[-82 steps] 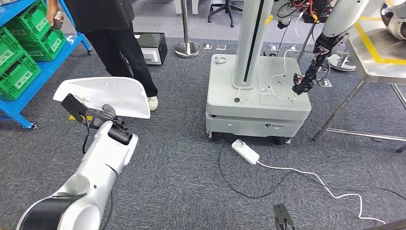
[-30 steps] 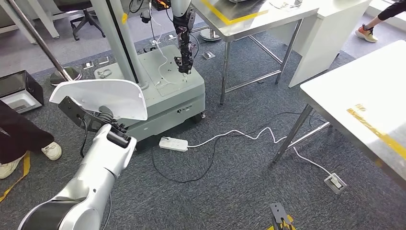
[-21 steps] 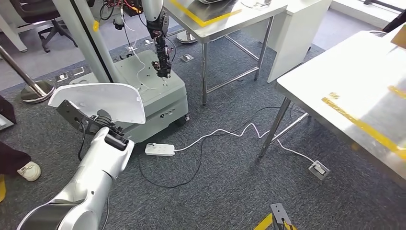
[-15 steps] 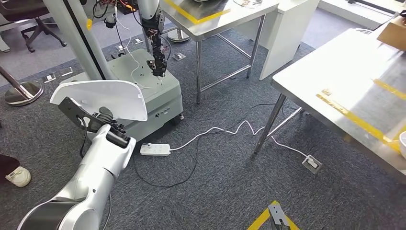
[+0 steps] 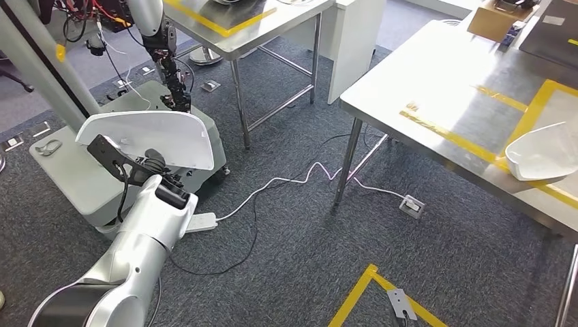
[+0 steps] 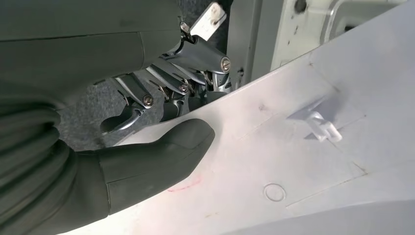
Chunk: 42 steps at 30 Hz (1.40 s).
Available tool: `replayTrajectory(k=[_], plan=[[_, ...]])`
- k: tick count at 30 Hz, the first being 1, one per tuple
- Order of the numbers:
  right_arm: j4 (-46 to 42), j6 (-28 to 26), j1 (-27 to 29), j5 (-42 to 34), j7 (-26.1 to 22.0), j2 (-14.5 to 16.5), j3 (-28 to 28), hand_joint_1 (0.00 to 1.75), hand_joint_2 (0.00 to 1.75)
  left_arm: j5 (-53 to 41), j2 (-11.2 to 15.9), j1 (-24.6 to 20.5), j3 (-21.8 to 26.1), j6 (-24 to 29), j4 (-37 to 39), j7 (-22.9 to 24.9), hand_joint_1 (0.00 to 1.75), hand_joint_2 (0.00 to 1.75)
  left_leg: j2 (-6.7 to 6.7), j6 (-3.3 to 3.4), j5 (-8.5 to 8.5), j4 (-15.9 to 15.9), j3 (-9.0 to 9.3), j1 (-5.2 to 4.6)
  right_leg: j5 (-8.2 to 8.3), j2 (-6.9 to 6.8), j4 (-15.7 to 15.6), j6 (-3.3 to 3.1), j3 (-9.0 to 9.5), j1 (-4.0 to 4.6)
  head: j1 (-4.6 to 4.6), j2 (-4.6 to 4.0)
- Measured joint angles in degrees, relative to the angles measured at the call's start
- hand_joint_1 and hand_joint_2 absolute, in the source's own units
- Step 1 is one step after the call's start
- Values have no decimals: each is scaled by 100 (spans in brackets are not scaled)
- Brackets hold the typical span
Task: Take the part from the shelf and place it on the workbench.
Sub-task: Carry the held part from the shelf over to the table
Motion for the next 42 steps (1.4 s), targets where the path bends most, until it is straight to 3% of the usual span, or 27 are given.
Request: replayTrajectory(k=[2,3,5,6,7,9,10,12,14,16,18,20,21,22,24,26,27,29,30,31,32,34,36,37,38,40,42], plan=[[0,-7,-14,-5,-2,1,-1,0,0,-6,12,-3,-1,0,-3,-7,175,175,-443,-86,-259,473,-211,45,50,122,-41,-32,14,-59,-1,0],[0,-8,-25,-5,-1,4,-1,0,0,-7,28,5,-1,0,4,-8,175,175,-583,-121,-430,848,-379,68,58,195,-40,-43,7,-76,-2,0],[0,-8,-28,-5,-1,11,-1,0,0,-6,58,33,-1,0,25,-7,175,175,-649,-172,-599,1415,-647,109,59,366,-20,-40,-8,-99,-2,0],[0,-9,-21,-5,-1,15,-1,0,0,-7,65,42,-1,0,31,-7,175,175,-650,-188,-542,1443,-669,129,57,450,-2,-31,-18,-111,-2,0],[0,-9,-15,-6,-2,16,-2,0,0,-8,66,44,0,0,32,-10,175,175,-660,-203,-375,1217,-570,151,48,532,25,-11,-29,-129,-2,0],[0,-9,-13,-7,-5,17,-3,0,0,-14,73,36,1,0,29,-22,175,175,-786,-237,-48,465,-225,195,21,683,94,61,-66,-160,-3,0],[0,-9,-14,-8,-5,17,-3,0,0,-19,74,32,1,0,26,-29,175,175,-854,-230,42,172,-81,209,13,750,125,107,-98,-169,-4,0],[0,-10,-4,-10,-4,20,-3,0,0,-32,59,32,0,0,22,-38,175,175,-900,-172,38,18,-9,193,37,851,136,199,-165,-180,-6,0],[1,-12,32,-17,-2,26,-4,0,0,-49,27,30,-1,0,19,-42,175,175,-783,-70,72,3,-14,183,68,881,114,274,-203,-196,-5,0],[2,-18,43,-21,-1,30,-5,0,0,-63,6,20,-1,0,16,-45,175,175,-654,26,104,-38,-10,186,-65,569,323,313,-312,-168,7,0],[1,-23,4,-21,-3,31,-5,0,0,-69,15,20,0,0,20,-49,175,175,-505,81,110,-54,-14,162,-414,168,978,319,-619,-132,19,0],[2,-24,-15,-19,-4,33,-5,0,0,-69,42,31,1,0,35,-50,175,175,-342,104,100,-51,-19,130,-674,52,1635,309,-917,-127,20,0],[2,-24,-7,-17,-4,33,-5,0,0,-69,51,34,2,0,46,-51,175,175,-264,112,94,-48,-19,118,-667,41,1717,295,-939,-123,19,0],[2,-24,2,-16,-4,33,-6,0,0,-70,58,36,2,0,55,-52,175,175,-191,118,88,-44,-17,108,-564,34,1581,274,-848,-115,20,0],[1,-24,6,-14,-6,32,-7,0,0,-72,63,31,2,0,57,-57,175,175,-50,113,75,-39,-6,91,-248,-56,821,210,-420,-75,19,0],[0,-22,-4,-12,-7,32,-8,0,0,-75,67,18,2,0,48,-65,175,175,59,75,62,-39,0,65,-82,-166,236,156,-107,-24,17,0],[0,-21,-4,-9,-7,32,-8,0,0,-76,63,14,1,0,44,-67,175,175,105,46,60,-41,5,57,-77,-178,143,137,-71,-3,17,0],[0,-15,12,-4,-7,32,-8,0,0,-79,44,11,0,0,39,-71,175,175,196,-18,63,-61,27,53,-50,-72,134,97,-86,7,17,0],[0,-12,23,-1,-8,31,-8,0,0,-81,32,11,-1,0,29,-74,175,175,167,-54,50,-57,32,62,-31,-16,113,70,-81,-8,16,0],[0,-9,27,1,-7,31,-8,0,0,-85,29,9,-1,0,19,-78,175,175,36,-91,3,-4,12,76,-10,40,89,40,-71,-30,16,0],[0,-7,21,2,-7,31,-9,0,0,-90,32,7,-1,0,9,-81,175,175,-156,-128,-97,156,-58,90,11,95,67,15,-60,-57,14,0],[1,2,-4,3,-6,38,-10,0,0,-97,59,25,-1,0,8,-84,175,175,-538,-186,-412,815,-367,120,33,226,55,-17,-58,-83,11,0],[1,10,-12,3,-3,50,-10,0,0,-101,86,74,-1,0,18,-76,175,175,-630,-213,-598,1443,-678,124,39,390,62,-29,-66,-87,10,0],[1,10,-4,3,-1,54,-10,0,0,-102,93,94,-1,0,22,-71,175,175,-638,-212,-541,1491,-716,126,40,477,69,-28,-69,-88,10,0],[1,10,5,3,1,55,-10,0,0,-104,95,105,-1,0,22,-64,175,175,-650,-205,-386,1309,-643,130,39,560,79,-24,-70,-89,11,0],[0,9,11,3,1,55,-13,0,0,-109,95,105,-1,0,19,-53,175,175,-792,-178,-22,556,-291,150,34,714,106,6,-81,-90,11,0],[1,4,7,4,7,56,-14,0,0,-111,83,104,-1,0,19,-40,175,175,-964,-147,116,39,-44,165,43,841,135,75,-131,-97,11,0]])
